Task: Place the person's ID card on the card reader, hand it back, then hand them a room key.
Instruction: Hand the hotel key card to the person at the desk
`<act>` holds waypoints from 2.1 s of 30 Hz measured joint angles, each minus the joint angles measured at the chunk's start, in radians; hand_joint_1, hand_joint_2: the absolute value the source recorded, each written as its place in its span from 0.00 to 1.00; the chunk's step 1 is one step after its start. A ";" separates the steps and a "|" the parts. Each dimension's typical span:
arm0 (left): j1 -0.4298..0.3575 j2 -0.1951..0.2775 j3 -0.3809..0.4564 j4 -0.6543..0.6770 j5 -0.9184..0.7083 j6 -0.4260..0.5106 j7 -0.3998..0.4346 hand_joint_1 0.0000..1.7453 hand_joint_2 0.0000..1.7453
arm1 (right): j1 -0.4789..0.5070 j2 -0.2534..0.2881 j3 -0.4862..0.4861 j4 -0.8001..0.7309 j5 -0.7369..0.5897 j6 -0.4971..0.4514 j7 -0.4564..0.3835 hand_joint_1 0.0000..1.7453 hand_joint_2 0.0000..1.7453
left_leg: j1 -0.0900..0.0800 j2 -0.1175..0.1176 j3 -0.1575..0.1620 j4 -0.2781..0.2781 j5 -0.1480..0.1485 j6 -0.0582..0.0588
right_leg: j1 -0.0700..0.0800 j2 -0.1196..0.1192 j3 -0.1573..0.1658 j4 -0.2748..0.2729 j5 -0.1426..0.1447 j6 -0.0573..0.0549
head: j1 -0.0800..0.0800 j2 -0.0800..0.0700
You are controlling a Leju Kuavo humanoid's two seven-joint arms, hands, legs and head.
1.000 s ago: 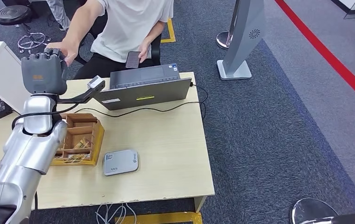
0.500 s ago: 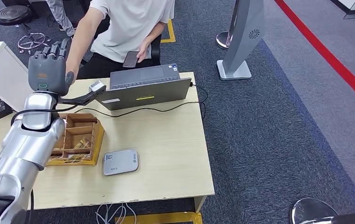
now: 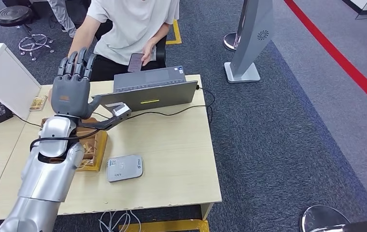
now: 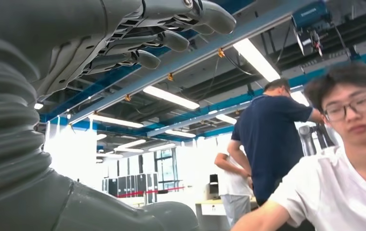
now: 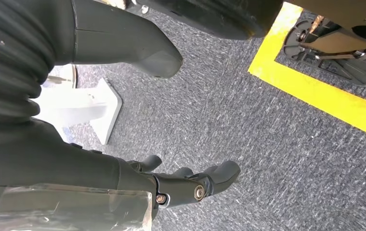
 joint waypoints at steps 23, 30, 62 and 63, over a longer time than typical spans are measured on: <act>0.033 -0.001 0.000 -0.096 0.004 -0.007 0.001 0.00 1.00 | 0.001 0.000 -0.017 0.000 0.000 0.000 0.000 0.00 1.00 | 0.000 0.000 0.000 0.000 0.000 -0.001 | 0.001 0.000 0.000 0.000 0.000 0.000 | 0.000 0.000; 0.283 0.021 -0.057 -0.233 -0.001 -0.033 0.085 0.00 1.00 | 0.003 0.007 -0.066 0.000 -0.099 -0.049 -0.002 0.00 1.00 | -0.006 0.010 0.015 -0.006 -0.007 0.002 | -0.005 0.009 0.010 -0.002 -0.005 0.001 | 0.000 0.000; 0.791 0.178 -0.327 -0.463 -0.007 0.000 0.267 0.00 1.00 | 0.014 0.017 -0.186 0.000 -0.099 -0.069 -0.006 0.00 1.00 | -0.007 0.006 0.016 -0.007 -0.013 0.004 | -0.005 0.004 0.013 -0.002 -0.012 0.002 | -0.002 0.000; 0.792 0.186 -0.327 -0.465 -0.007 0.003 0.283 0.00 1.00 | 0.014 0.017 -0.186 0.000 -0.098 -0.069 -0.006 0.00 1.00 | -0.007 0.006 0.016 -0.007 -0.013 0.004 | -0.005 0.004 0.013 -0.002 -0.012 0.002 | -0.002 0.000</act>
